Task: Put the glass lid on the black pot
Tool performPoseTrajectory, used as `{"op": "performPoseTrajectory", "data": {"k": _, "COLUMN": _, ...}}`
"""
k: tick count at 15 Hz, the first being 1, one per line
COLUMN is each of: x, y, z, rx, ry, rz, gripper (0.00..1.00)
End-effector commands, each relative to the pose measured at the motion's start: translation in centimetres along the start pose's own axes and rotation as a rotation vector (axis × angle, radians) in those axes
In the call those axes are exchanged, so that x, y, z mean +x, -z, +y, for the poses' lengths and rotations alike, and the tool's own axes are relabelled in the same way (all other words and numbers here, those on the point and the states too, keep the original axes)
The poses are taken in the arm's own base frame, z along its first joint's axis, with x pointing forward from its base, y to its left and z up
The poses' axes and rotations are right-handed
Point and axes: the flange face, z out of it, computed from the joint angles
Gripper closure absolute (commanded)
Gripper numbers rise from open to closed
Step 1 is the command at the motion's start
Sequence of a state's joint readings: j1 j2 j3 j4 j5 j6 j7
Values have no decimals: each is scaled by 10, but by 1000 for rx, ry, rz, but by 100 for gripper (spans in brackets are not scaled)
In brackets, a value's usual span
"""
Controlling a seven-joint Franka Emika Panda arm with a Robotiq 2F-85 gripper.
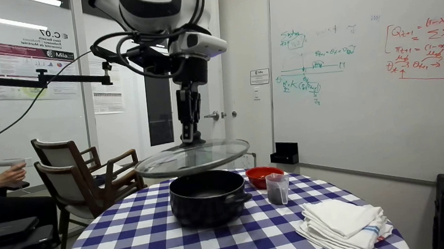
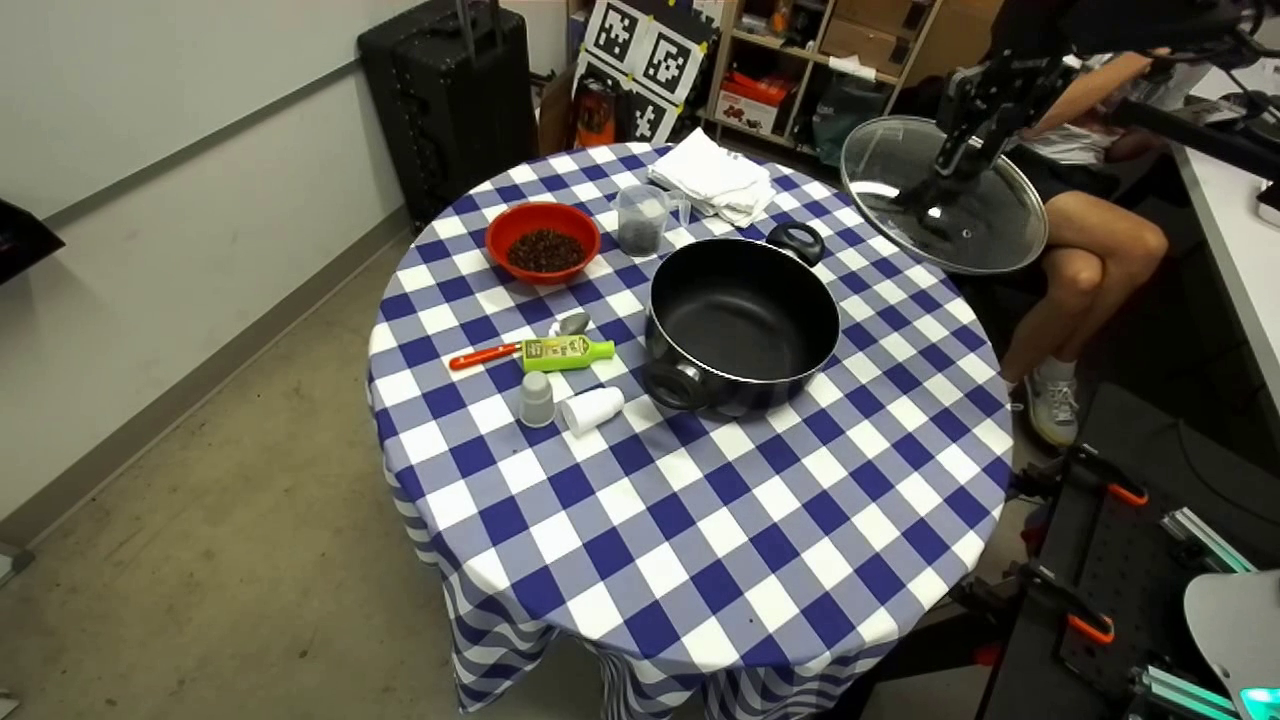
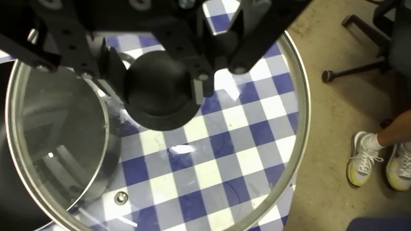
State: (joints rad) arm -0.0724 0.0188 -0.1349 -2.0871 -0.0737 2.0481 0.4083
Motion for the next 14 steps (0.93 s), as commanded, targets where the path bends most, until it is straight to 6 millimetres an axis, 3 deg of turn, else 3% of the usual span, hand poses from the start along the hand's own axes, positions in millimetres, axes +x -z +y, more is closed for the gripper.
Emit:
{"op": "performPoseTrajectory", "data": {"k": 1, "x": -41, "y": 40, "z": -86, "rx": -3, "ry": 202, "rz": 13, "gripper": 75}}
{"op": "performPoseTrajectory", "data": {"k": 3, "x": -64, "y": 48, "z": -143, "rx": 14, "ry": 306, "rz": 18, "gripper": 75}}
{"op": "performPoseTrajectory", "data": {"k": 7, "x": -88, "y": 46, "z": -213, "rx": 38, "ry": 445, "rz": 35, "gripper": 75}}
{"op": "performPoseTrajectory", "data": {"k": 10, "x": -85, "y": 29, "z": -235, "rx": 62, "ry": 489, "rz": 11, "gripper": 75}}
{"op": "performPoseTrajectory", "data": {"k": 14, "x": -62, "y": -1, "z": -242, "rx": 103, "ry": 494, "rz": -41, "gripper": 75}}
